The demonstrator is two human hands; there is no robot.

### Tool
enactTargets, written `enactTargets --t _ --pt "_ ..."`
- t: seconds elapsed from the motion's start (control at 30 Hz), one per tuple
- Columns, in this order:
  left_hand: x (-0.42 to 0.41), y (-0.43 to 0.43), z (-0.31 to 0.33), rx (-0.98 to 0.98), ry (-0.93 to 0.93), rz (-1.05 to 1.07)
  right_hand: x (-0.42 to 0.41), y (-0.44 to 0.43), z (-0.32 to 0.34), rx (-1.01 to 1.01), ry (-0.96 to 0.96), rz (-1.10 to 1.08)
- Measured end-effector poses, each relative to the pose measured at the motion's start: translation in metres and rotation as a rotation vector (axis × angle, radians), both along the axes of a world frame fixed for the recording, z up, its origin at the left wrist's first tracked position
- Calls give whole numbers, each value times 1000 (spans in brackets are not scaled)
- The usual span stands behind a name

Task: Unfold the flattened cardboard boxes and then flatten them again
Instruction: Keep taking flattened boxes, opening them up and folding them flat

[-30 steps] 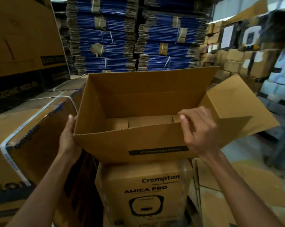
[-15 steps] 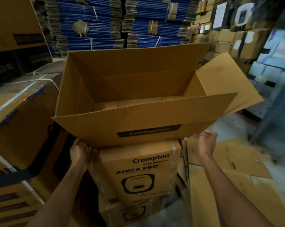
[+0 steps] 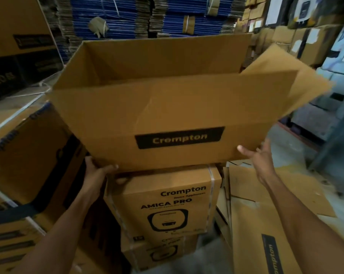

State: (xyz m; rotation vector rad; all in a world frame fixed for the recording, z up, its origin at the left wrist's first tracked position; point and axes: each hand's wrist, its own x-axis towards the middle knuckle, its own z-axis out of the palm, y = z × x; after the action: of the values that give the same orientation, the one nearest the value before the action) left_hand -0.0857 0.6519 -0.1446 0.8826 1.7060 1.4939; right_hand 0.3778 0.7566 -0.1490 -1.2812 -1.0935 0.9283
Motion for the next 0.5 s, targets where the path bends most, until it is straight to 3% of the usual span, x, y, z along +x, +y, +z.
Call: enactTargets --t 0.27,0.5 --pt "-15 12 64 300 100 110 -7 18 59 173 -154 -38" --pt "-24 7 81 260 174 116 -12 29 84 104 -293 -100"
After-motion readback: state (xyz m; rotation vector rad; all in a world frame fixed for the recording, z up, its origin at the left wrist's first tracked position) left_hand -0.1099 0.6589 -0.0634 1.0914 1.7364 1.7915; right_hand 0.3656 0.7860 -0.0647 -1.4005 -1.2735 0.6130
